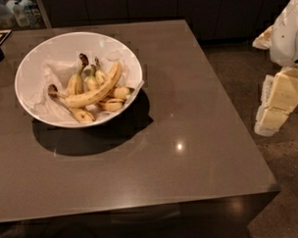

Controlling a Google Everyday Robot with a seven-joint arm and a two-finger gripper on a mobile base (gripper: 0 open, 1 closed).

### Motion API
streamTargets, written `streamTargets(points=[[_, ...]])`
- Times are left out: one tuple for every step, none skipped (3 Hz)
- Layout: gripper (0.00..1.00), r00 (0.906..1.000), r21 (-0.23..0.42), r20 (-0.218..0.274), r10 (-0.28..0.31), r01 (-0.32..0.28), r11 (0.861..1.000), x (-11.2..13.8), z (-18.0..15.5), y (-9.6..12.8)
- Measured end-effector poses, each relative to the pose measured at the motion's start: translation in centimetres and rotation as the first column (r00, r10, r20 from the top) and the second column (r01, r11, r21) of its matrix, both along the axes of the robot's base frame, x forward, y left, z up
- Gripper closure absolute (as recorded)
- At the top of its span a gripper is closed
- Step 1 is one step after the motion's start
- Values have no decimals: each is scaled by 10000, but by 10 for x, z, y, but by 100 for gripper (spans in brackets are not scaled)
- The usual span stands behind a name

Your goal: Pick banana from white bowl

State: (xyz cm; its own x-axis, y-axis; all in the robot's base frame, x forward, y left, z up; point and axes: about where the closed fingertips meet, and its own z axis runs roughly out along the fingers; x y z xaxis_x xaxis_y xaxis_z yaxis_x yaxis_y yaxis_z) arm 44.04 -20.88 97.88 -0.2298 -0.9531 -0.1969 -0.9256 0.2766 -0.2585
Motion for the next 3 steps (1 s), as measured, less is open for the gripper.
streamTargets(points=[[0, 10000, -162, -25, 60, -61, 9999, 12, 8, 30], [0, 9950, -520, -311, 946, -961, 9940, 28, 9, 76], [0, 9758, -955, -426, 2143, -2175, 9714, 38, 9, 126]])
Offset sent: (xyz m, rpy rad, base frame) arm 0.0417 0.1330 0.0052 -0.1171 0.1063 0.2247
